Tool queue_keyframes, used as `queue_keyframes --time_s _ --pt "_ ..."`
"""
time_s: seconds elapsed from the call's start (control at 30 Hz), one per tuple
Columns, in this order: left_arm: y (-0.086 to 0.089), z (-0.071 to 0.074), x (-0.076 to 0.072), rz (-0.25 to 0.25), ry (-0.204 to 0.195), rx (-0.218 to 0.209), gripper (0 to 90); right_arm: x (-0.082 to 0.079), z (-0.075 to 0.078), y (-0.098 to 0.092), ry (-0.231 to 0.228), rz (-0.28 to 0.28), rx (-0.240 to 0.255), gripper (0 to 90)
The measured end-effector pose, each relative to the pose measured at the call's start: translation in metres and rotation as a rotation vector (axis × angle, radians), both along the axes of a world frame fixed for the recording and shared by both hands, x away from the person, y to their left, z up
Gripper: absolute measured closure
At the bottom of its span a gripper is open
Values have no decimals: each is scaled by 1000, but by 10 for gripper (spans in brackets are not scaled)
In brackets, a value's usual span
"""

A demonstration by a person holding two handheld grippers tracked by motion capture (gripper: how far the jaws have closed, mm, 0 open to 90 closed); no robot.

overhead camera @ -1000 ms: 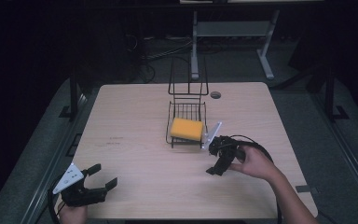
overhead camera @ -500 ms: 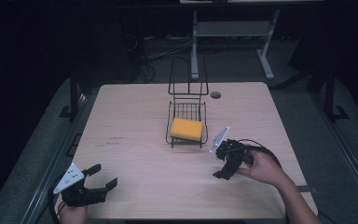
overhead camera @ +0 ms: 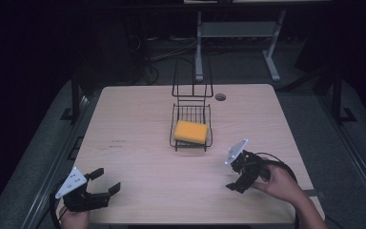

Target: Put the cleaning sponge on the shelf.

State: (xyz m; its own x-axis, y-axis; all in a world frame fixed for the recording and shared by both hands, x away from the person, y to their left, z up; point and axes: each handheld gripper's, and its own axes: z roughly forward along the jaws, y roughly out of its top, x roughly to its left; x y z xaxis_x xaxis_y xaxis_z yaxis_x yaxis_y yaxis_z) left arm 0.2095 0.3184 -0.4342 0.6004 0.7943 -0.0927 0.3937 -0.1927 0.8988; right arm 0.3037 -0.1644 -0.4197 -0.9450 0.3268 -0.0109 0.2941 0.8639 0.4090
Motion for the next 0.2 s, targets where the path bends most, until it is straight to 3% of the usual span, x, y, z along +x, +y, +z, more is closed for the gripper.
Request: queue_keyframes --time_s 0.17,0.2 --pt "0 0 -2 2 2 7 128 -22 -2 -11 -51 -35 32 154" --pt "0 0 -2 3 1 8 128 -31 -3 -15 -79 -49 52 154"
